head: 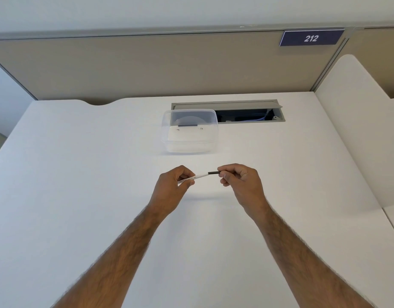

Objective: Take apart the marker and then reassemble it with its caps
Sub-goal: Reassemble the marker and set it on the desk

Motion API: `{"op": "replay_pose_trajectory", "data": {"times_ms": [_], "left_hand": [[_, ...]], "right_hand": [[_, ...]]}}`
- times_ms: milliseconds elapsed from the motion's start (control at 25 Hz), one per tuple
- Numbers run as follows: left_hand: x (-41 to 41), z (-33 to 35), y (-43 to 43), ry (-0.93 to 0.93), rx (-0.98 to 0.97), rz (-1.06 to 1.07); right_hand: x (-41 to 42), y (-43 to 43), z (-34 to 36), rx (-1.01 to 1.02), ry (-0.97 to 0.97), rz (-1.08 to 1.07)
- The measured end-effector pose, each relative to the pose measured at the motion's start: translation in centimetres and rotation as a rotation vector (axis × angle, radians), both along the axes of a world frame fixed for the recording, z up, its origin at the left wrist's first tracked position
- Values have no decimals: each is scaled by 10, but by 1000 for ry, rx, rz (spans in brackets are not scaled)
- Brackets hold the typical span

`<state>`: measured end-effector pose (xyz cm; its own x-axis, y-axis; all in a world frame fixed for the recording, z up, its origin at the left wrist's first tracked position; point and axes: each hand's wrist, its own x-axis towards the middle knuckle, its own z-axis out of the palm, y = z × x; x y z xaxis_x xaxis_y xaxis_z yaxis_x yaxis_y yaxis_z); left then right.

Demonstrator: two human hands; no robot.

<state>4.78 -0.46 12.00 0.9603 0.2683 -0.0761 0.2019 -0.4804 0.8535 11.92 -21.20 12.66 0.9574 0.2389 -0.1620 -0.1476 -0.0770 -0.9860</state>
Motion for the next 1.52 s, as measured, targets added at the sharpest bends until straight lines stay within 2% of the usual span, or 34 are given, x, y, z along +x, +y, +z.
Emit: {"op": "replay_pose_trajectory", "data": {"times_ms": [160, 360, 600, 840, 1080, 1280, 1520], "left_hand": [[0, 0, 0, 7, 11, -7], [1, 0, 0, 34, 89, -47], [0, 6, 0, 58, 89, -65], [1, 9, 3, 49, 83, -103], [2, 14, 1, 56, 273, -173], [3, 16, 1, 89, 246, -228], [4, 20, 0, 129, 315, -289]], "right_hand": [[1, 0, -1, -23, -8, 7], [1, 2, -2, -157, -138, 101], [-1, 4, -3, 6, -2, 86], [-2, 4, -4, 6, 22, 112], [-6, 4, -4, -6, 17, 127], [-6, 2, -2, 2, 8, 127], [-6, 1, -1, -4, 11, 146]]}}
